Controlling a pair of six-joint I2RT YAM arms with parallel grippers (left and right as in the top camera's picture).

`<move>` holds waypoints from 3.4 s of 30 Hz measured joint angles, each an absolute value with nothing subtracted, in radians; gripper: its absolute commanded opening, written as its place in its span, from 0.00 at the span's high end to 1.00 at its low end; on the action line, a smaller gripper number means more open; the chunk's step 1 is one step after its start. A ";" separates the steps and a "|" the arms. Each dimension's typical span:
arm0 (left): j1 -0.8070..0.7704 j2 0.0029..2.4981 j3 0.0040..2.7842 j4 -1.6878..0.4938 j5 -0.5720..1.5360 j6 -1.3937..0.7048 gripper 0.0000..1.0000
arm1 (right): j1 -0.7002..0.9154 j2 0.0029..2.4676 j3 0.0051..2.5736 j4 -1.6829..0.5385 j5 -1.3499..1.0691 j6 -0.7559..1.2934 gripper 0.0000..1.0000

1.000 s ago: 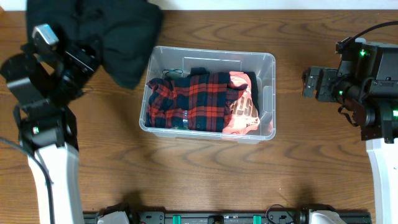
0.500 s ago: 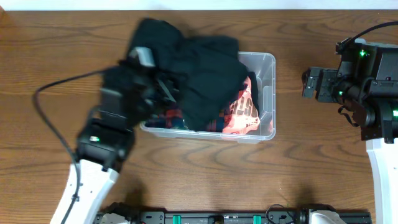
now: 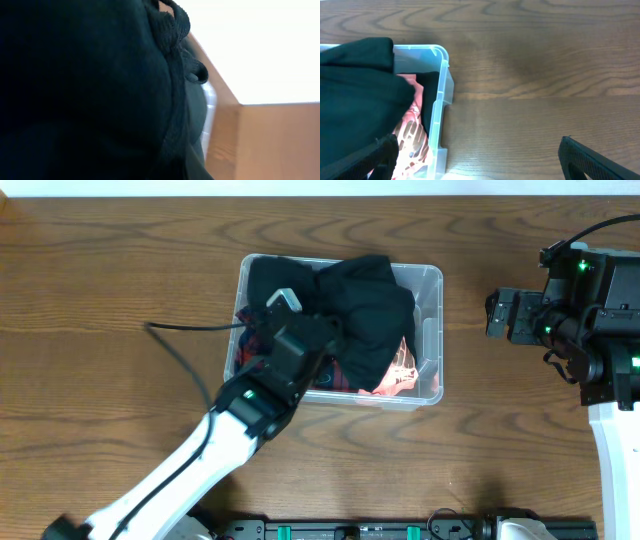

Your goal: Pack container

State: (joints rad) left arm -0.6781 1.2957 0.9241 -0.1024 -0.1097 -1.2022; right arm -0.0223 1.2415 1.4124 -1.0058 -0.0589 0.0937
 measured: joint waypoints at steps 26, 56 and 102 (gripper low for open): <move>-0.678 1.102 0.931 -0.007 -0.031 -1.171 0.26 | -0.022 1.242 1.412 -1.006 -0.059 0.094 0.01; -0.512 1.605 1.017 -0.237 0.080 -0.779 0.43 | -0.022 1.242 1.412 -1.006 -0.059 0.094 0.01; 0.038 0.624 0.756 -0.693 -0.014 -0.284 0.02 | 0.126 0.794 0.771 -0.742 0.089 0.213 0.01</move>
